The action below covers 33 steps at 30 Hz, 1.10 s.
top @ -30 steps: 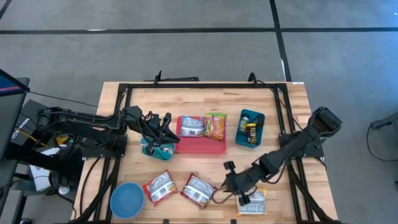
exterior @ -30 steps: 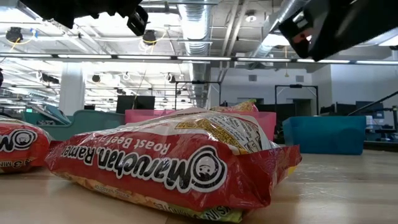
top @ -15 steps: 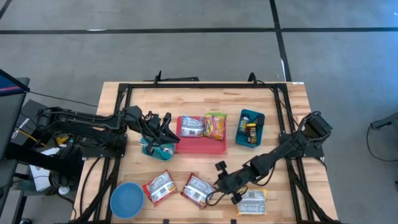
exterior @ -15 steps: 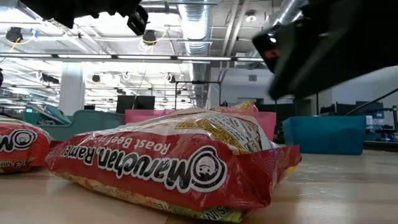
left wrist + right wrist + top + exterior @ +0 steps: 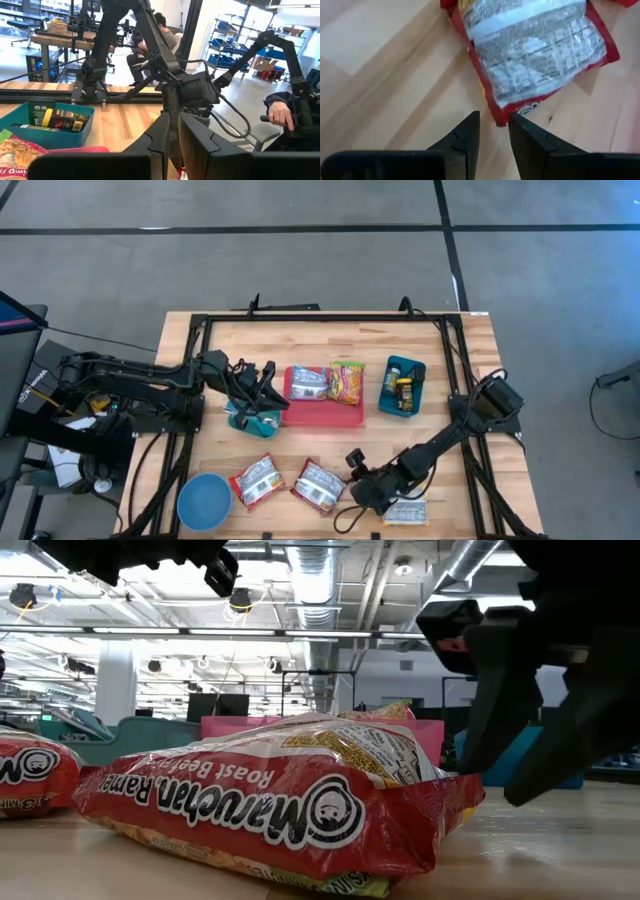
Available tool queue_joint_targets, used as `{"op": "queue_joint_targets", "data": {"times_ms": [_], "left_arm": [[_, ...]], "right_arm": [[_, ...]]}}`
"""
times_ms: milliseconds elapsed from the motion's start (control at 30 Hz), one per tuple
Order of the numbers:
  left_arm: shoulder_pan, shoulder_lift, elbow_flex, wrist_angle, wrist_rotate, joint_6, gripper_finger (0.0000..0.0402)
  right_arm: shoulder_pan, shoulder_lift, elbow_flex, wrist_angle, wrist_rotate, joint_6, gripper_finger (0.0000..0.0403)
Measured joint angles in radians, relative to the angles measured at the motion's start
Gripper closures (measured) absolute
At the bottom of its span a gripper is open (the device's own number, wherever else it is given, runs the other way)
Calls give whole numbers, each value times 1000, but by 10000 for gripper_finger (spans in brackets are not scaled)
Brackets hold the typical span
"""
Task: Pick & Place Food Item
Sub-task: Put the red noodle pack into the red bin
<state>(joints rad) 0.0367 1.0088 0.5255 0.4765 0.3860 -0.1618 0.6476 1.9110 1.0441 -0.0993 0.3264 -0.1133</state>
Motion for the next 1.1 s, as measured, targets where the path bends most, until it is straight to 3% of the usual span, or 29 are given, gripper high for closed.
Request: {"op": "queue_joint_targets", "data": {"times_ms": [233,1100], "left_arm": [[0,0,0,2,0,0,370],[0,0,0,1,0,0,370]], "right_arm": [[-1,26,23,-18,68,-2,305],[-5,38,25,36,67,-25,305]]}}
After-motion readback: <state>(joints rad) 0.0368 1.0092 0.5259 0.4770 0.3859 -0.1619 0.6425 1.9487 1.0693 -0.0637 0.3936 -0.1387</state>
